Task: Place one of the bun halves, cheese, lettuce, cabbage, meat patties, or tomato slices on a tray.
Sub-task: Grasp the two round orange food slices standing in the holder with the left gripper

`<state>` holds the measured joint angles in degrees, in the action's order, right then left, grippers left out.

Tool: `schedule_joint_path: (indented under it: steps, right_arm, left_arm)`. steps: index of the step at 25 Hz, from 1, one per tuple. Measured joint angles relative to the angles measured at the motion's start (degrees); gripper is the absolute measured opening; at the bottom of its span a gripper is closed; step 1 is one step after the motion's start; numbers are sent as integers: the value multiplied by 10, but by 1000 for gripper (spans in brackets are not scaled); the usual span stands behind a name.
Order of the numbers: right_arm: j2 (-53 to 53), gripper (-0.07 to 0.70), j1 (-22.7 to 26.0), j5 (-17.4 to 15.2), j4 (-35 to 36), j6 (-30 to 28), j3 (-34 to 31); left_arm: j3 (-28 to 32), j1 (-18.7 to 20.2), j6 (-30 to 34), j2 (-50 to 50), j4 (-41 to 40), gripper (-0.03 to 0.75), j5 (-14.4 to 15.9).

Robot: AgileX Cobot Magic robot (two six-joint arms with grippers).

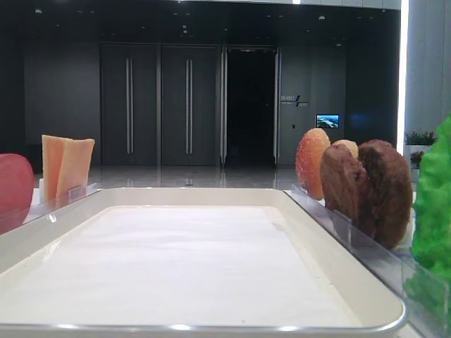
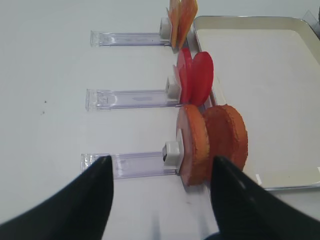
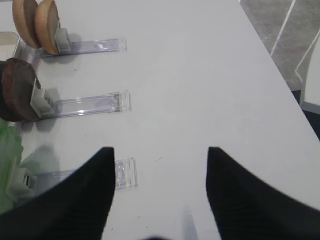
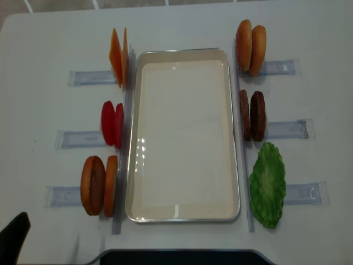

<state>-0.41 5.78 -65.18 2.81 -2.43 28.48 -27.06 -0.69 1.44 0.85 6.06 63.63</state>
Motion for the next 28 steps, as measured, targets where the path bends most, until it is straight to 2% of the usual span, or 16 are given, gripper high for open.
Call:
schedule_joint_path:
  steps: [18,22,28]
  right_arm:
    - [0,415,0,0,0,0,0]
    - [0,415,0,0,0,0,0]
    - [0,415,0,0,0,0,0]
  left_arm:
    - [0,0,-1,0,2,465,0]
    - [-12,0,-2,-7,2,465,21]
    - [-43,0,-6,-74,4,465,52]
